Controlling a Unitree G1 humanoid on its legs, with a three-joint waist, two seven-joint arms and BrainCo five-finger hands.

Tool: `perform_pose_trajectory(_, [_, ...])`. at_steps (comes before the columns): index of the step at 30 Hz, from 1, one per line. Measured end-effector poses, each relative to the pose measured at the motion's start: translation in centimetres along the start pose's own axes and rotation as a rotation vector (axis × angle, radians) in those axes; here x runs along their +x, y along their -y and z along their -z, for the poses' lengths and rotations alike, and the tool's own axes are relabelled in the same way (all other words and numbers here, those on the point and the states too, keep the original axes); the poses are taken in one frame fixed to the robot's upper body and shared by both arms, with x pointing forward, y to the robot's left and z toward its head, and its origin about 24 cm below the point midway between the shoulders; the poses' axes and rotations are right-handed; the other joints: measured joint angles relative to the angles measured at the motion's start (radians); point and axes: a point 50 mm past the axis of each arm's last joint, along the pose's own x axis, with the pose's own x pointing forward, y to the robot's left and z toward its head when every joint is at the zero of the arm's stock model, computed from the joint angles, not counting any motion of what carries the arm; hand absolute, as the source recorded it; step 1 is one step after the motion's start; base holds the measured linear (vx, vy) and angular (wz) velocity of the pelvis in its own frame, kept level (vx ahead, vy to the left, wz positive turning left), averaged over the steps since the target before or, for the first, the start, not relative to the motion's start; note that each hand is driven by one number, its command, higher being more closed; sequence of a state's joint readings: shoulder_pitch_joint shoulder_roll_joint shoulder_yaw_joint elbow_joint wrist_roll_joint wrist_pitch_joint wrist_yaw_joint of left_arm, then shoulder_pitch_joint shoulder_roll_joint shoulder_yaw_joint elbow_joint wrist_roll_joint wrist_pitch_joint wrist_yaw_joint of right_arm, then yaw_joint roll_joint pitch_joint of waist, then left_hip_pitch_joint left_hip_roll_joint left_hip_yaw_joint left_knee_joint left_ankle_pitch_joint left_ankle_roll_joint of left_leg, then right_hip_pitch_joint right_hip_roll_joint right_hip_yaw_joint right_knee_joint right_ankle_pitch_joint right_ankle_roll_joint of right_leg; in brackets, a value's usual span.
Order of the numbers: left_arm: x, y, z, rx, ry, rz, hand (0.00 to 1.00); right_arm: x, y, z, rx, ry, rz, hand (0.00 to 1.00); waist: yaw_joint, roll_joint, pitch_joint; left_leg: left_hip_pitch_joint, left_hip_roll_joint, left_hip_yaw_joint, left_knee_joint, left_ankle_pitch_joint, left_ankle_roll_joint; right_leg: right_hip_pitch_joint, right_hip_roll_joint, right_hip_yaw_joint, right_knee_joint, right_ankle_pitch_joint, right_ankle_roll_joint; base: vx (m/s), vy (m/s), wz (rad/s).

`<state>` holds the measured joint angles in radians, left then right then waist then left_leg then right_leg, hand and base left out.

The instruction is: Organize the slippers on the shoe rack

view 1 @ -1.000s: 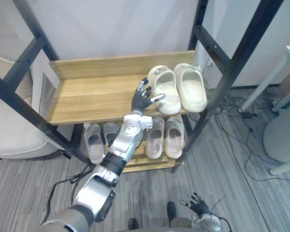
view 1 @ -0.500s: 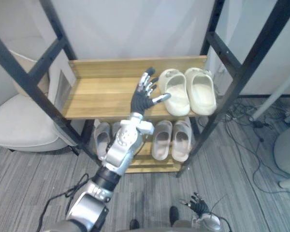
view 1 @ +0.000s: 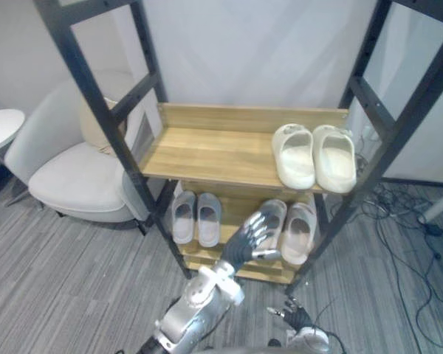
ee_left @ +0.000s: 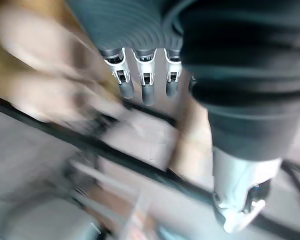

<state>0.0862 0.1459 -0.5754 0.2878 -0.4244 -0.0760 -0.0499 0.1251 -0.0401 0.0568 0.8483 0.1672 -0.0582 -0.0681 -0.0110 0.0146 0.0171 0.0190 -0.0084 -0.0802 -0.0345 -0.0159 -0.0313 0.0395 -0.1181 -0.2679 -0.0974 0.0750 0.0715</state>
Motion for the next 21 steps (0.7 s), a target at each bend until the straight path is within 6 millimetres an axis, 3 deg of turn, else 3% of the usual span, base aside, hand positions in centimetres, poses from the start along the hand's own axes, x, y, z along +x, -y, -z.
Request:
perform_pose_trajectory(1, [-0.5, -1.8, 2.5, 0.016, -0.106, -0.092, 0.0, 0.0, 0.0, 0.1, -0.002, -0.001, -0.002, 0.0, 0.002, -0.002, 0.001, 0.0, 0.003, -0.014, 0.0, 0.01, -0.011, 0.001, 0.004, -0.012, 0.0, -0.001, -0.001, 0.0, -0.035, 0.21])
perform_pose_trajectory(4, [-1.5, -4.1, 4.8, 0.036, -0.216, -0.196, 0.0, -0.1, 0.0, 0.3, -0.002, -0.01, 0.0, 0.0, 0.005, -0.009, 0.004, 0.009, 0.011, -0.025, -0.008, 0.016, -0.014, 0.014, 0.011, -0.025, 0.0, -0.003, -0.001, 0.01, -0.038, 0.16])
perform_pose_trajectory(9, [-5.2, -8.7, 9.0, 0.083, -0.441, -0.463, 0.0, 0.1, 0.2, 1.0, -0.006, -0.046, 0.02, 0.0, 0.009, -0.045, 0.001, 0.025, 0.022, -0.036, -0.027, 0.014, -0.021, 0.03, 0.025, -0.034, 0.0, -0.019, -0.008, 0.02, -0.021, 0.05])
perform_pose_trajectory(15, [-7.9, -11.2, 10.5, 0.086, -0.536, -0.644, 0.0, 0.3, 0.5, 0.9, -0.002, -0.057, 0.042, 0.0, 0.011, -0.047, 0.012, 0.046, 0.03, -0.011, -0.032, 0.009, -0.018, 0.03, 0.031, -0.008, 0.0, -0.021, -0.012, 0.05, 0.003, -0.12])
perform_pose_trajectory(21, [-8.0, -11.1, 10.7, 0.08, -0.544, -0.691, 0.0, 0.4, 0.6, 0.7, 0.001, -0.052, 0.046, 0.0, 0.011, -0.043, 0.019, 0.053, 0.029, 0.006, -0.032, 0.001, -0.016, 0.03, 0.031, 0.007, 0.001, -0.027, -0.009, 0.03, 0.013, -0.09])
